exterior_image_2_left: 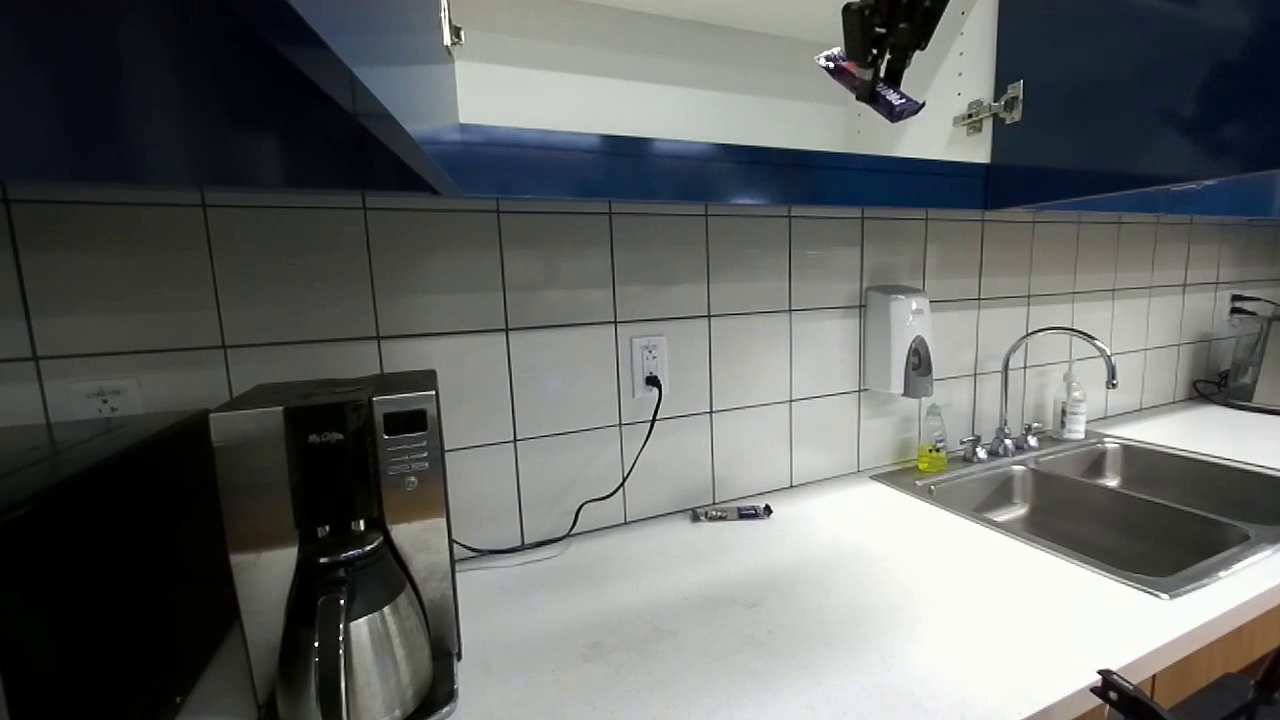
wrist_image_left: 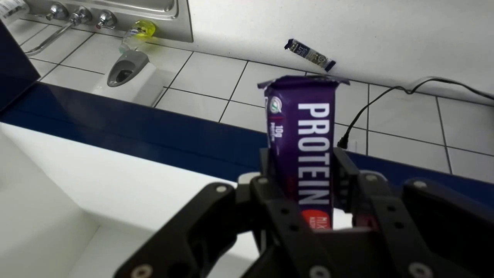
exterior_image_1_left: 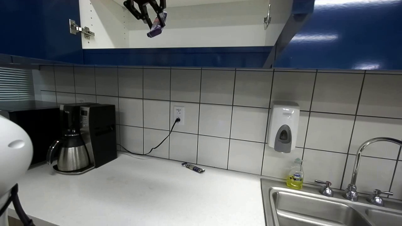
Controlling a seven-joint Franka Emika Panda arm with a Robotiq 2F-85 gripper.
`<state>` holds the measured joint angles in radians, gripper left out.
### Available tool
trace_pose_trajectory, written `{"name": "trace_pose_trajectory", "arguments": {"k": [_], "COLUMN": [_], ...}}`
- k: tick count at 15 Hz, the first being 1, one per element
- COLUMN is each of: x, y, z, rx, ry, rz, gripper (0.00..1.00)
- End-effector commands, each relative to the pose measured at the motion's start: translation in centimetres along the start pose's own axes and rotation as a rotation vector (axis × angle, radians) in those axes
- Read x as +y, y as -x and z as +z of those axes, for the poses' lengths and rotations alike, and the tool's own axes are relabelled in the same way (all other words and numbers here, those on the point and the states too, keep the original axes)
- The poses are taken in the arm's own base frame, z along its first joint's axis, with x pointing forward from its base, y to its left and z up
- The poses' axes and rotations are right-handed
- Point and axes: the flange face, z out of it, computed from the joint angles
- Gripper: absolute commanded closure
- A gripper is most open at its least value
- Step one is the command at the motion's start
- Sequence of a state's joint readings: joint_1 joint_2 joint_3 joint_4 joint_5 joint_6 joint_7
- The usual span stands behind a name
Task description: Put the blue packet in the top cabinet
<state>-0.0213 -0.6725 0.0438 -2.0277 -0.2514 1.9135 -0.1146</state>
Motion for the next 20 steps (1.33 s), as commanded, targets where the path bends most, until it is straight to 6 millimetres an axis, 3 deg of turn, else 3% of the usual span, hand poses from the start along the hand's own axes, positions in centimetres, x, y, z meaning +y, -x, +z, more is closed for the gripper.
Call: {"name": "trace_pose_trajectory", "arguments": {"k": [1, 3, 12, 20], "x": [0.3, 0.4, 0.2, 0.4], "y": [-3.8, -5.1, -11.1, -14.2], "z": [-1.2, -0.9, 4.3, 4.9], "rx": [-0.04, -0.059, -0.156, -0.169], "ry": [-0.022, -0.034, -0.056, -0.065], "rz": [0.029, 0.032, 0.07, 0.086], "gripper": [0.86, 0.86, 0.86, 0.86]}}
